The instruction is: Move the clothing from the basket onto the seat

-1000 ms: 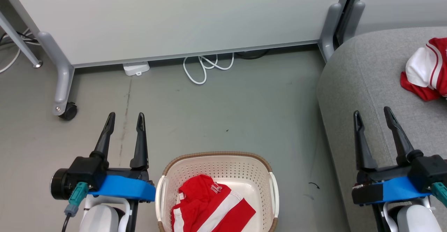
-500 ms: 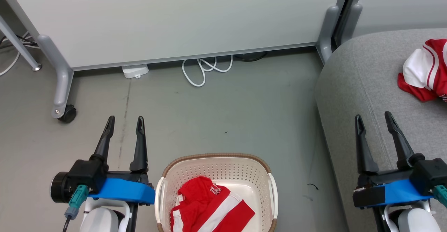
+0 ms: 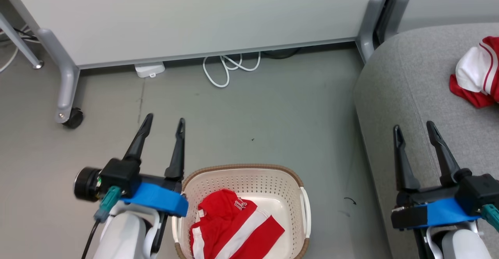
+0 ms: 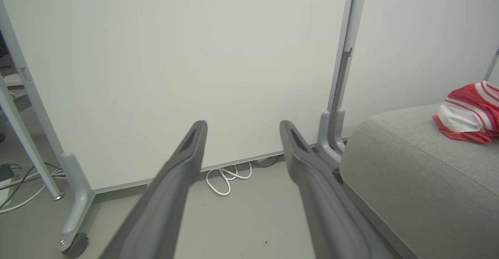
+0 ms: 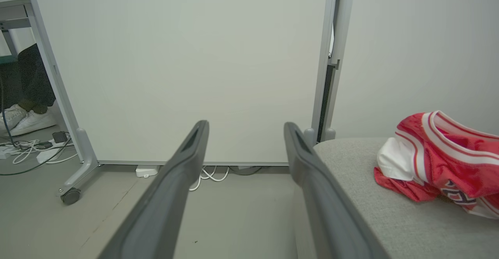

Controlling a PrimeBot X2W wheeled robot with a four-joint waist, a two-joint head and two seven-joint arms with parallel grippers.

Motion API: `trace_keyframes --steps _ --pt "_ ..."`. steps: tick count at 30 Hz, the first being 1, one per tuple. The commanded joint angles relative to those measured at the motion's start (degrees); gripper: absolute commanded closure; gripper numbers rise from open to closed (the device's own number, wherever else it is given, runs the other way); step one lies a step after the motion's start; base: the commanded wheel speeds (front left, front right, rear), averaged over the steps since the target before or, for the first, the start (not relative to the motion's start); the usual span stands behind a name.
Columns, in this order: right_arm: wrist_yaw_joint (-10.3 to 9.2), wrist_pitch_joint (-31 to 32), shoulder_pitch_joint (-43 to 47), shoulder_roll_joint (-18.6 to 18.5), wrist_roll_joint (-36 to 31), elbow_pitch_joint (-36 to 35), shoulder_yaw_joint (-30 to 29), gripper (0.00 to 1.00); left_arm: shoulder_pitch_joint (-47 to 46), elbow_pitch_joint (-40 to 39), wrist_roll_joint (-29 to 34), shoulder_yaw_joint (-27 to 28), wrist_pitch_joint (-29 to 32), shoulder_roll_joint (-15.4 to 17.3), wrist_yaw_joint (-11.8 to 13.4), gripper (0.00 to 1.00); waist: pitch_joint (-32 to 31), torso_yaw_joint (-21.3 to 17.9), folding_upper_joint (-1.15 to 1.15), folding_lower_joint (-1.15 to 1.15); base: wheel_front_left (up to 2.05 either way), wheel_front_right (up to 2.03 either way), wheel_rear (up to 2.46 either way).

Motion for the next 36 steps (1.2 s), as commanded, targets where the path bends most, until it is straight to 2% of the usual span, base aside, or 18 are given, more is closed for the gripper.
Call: trace_keyframes --steps 1,10,17,26,36 --pt "0.02 -0.2 -1.1 0.1 -0.3 -0.3 0.3 0.0 -2.3 1.0 -0.3 -2.0 -0.3 1.1 0.0 0.0 0.7 -0.3 0.0 0.0 0.0 0.0 0.0" --pt "0.02 -0.2 -6.0 0.1 -1.3 -1.8 1.6 0.0 -12.6 10.4 -3.0 -15.5 -0.2 5.8 0.0 0.0 7.0 -2.2 0.0 0.0 0.0 0.0 0.0" --pt "0.01 -0.2 -10.3 0.1 -1.9 -2.9 2.8 0.0 -20.4 20.0 -4.8 -27.6 -0.2 7.7 0.0 0.0 13.7 -4.1 0.0 0.0 0.0 0.0 0.0" --pt "0.02 -0.2 -14.1 0.1 -2.0 -4.1 3.7 0.0 -27.9 31.8 -7.5 -41.1 -0.2 8.5 -0.1 0.0 20.8 -6.1 0.0 0.0 0.0 0.0 0.0" --pt "0.01 -0.2 -18.1 0.1 -2.2 -6.0 4.7 0.0 -35.6 43.4 -9.4 -56.8 1.9 7.9 -0.1 0.0 28.4 -8.0 0.0 0.0 0.0 0.0 0.0"
